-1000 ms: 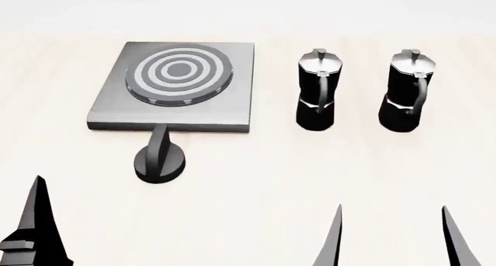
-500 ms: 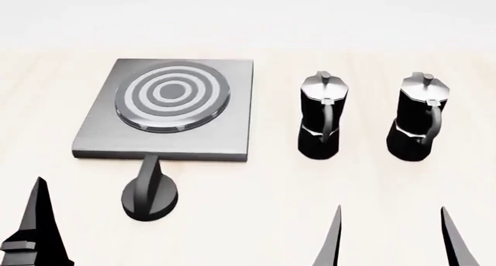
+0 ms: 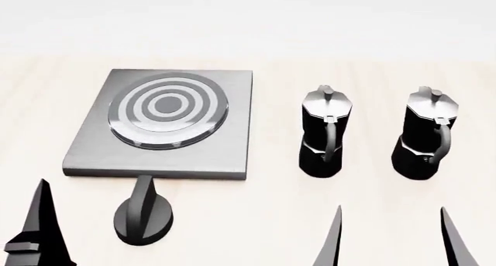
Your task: Turn off the stove.
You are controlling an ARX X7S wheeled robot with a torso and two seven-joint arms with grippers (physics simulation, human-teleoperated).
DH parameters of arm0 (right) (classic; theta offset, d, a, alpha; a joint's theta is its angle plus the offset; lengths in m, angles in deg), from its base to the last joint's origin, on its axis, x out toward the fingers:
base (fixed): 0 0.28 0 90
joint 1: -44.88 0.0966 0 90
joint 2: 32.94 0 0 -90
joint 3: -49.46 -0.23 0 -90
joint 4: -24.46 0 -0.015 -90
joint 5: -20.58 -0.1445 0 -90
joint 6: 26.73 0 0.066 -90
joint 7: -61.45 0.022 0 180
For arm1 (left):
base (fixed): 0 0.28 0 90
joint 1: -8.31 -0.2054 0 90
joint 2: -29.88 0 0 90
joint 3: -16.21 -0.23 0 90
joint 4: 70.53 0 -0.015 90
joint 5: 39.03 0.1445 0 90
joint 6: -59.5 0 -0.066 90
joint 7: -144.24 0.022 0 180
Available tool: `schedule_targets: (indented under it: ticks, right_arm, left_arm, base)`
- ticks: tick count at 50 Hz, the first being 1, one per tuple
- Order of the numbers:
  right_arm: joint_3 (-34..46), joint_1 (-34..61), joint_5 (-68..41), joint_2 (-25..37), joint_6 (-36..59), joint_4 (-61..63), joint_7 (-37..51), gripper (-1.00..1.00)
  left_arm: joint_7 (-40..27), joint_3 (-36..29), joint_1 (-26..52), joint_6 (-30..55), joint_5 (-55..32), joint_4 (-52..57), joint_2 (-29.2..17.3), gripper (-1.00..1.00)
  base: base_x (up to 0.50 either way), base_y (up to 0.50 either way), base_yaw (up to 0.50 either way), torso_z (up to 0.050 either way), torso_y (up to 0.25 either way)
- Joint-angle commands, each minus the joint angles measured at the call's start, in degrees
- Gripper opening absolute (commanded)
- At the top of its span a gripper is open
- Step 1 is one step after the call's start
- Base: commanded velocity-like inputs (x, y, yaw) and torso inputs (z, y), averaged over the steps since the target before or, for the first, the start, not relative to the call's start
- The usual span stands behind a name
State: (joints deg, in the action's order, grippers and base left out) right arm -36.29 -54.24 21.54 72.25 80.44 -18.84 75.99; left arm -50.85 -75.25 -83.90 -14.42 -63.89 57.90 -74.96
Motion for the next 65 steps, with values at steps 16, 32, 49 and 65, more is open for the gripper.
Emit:
schedule_targets:
  ticks: [16, 32, 49, 65]
  right_arm:
    - [-0.4, -0.1, 0.8, -0.2, -0.7, -0.8, -0.4, 1.0]
    - [-0.1, -0.1, 0.4, 0.4, -0.9, -1.2, 0.3, 1.0]
    - [0.2, 0.0, 0.0, 0.9, -0.9, -1.0, 0.9, 1.0]
    - [0.7, 0.4, -0.5, 1.3, -0.8, -1.4, 1.3, 1.0]
  left_arm:
    - [0.3, -0.5, -0.2, -2.0, 1.5, -1.6, -0.2, 1.0]
    - [-0.4, -0.5, 0.0, -1.6, 0.7, -1.5, -0.7, 1.0]
    - [-0.8, -0.9, -0.2, -1.8, 0.6, -1.2, -1.1, 1.0]
    - [-2.1, -4.1, 1.4, 0.1, -0.3, 2.5, -0.4, 1.0]
  base:
    - [0.0, 0.0, 0.0, 0.0, -0.066]
    - [0.0, 0.0, 0.0, -0.002, -0.249]
    - [0.0, 0.0, 0.0, -0.003, -0.196]
    - [0.0, 0.0, 0.0, 0.0, -0.004]
